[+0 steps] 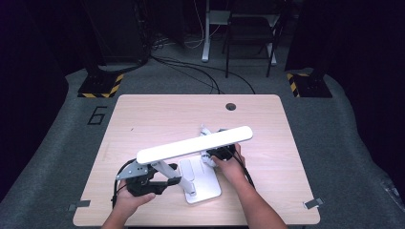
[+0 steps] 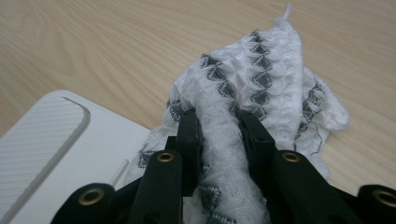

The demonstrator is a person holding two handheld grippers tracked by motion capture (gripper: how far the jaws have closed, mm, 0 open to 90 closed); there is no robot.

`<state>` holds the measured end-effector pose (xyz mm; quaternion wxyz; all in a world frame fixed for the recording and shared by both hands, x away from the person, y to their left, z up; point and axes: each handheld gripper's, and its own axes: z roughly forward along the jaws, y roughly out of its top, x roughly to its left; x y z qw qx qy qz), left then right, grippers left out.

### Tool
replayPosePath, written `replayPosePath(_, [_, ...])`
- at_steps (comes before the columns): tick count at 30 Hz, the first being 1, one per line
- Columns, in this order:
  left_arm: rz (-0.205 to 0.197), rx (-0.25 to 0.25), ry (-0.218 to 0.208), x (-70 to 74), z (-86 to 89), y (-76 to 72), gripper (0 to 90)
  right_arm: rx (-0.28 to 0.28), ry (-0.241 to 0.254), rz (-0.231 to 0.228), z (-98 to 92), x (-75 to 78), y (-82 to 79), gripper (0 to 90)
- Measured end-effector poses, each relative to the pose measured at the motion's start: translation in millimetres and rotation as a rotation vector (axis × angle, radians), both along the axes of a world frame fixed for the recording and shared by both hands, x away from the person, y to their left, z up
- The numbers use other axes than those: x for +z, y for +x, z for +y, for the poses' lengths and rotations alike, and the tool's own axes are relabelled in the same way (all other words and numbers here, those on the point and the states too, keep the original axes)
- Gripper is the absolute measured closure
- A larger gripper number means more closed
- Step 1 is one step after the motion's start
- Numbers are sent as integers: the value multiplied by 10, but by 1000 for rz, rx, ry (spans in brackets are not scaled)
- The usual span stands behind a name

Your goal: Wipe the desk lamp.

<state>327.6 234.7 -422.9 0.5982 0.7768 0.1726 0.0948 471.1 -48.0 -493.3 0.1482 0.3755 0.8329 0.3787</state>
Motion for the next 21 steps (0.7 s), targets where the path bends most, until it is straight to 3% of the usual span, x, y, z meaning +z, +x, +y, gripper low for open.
replayPosePath(3, [1,6,0,0,-6,-7,521,9,11,-13,58,18,3,727])
replayPosePath(7, [-2,14,0,-3,-8,-16,521,9,-25,-16,150,-18,31,727])
replayPosePath(9, [-4,16,-3,-4,-12,-20,522,-14,-47,16,174,-77,59,728])
replayPosePath(13, [-7,18,1,-4,-14,-24,523,-26,-21,43,148,-124,103,733])
replayPosePath(14, [-7,20,1,-5,-14,-25,523,-16,-31,31,149,-130,112,734])
replayPosePath(15, [-7,21,0,-5,-14,-25,523,-18,-37,47,155,-121,102,734])
replayPosePath(21, [-1,24,-2,-4,-22,-22,523,-21,-45,28,189,-140,95,744])
